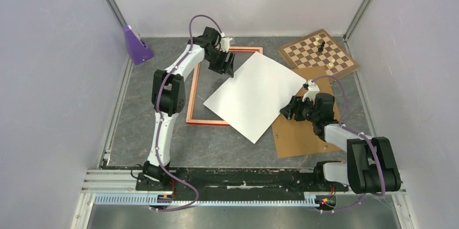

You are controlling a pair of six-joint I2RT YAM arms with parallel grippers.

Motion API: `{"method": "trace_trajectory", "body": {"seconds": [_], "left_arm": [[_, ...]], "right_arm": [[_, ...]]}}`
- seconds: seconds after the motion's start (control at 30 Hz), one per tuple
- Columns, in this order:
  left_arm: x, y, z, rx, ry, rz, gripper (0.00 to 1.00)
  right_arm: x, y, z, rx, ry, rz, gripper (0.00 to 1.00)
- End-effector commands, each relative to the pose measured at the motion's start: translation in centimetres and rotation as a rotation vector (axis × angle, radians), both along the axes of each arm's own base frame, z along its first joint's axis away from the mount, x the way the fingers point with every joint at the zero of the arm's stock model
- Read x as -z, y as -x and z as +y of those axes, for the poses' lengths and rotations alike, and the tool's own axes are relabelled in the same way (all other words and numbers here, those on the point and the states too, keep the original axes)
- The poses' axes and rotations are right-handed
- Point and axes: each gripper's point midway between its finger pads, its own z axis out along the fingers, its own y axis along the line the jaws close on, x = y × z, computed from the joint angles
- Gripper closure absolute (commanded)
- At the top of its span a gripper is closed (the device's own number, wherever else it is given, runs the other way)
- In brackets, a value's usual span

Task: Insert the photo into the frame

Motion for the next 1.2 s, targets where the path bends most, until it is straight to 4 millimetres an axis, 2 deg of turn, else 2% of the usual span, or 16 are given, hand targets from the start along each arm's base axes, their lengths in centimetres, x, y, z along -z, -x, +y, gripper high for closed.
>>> {"method": "trace_trajectory", "body": {"seconds": [0.0, 0.47, 0.63, 0.87, 0.97, 1.17], "left_arm": [[-1.4, -1.0, -1.5, 0.031, 0.113, -0.003, 0.24], [1.4, -1.0, -2.7, 0.058, 0.215, 0.092, 0.25], [1.5, -0.8, -2.9, 0.074, 0.229, 0.095, 0.25], [0.9, 0.4, -3.6, 0.118, 0.297, 0.139, 0.28], [1.1, 0.9, -3.8, 0.125, 0.311, 0.158, 0.32], [1.0, 1.6, -4.0, 0.125, 0.345, 0.201, 0.45]], "right_arm": [[-0.9, -0.5, 0.7, -0.014, -0.028, -0.053, 0.37], [-0.6, -0.4, 1.2, -0.029, -0.038, -0.053, 0.38], [-0.6, -0.4, 1.1, -0.027, -0.034, -0.054, 0.39], [-0.5, -0.4, 1.0, -0.025, -0.03, -0.055, 0.39], [-0.6, -0.4, 1.0, -0.025, -0.031, -0.058, 0.39], [-0.8, -0.5, 1.0, -0.024, -0.029, -0.068, 0.39]]}}
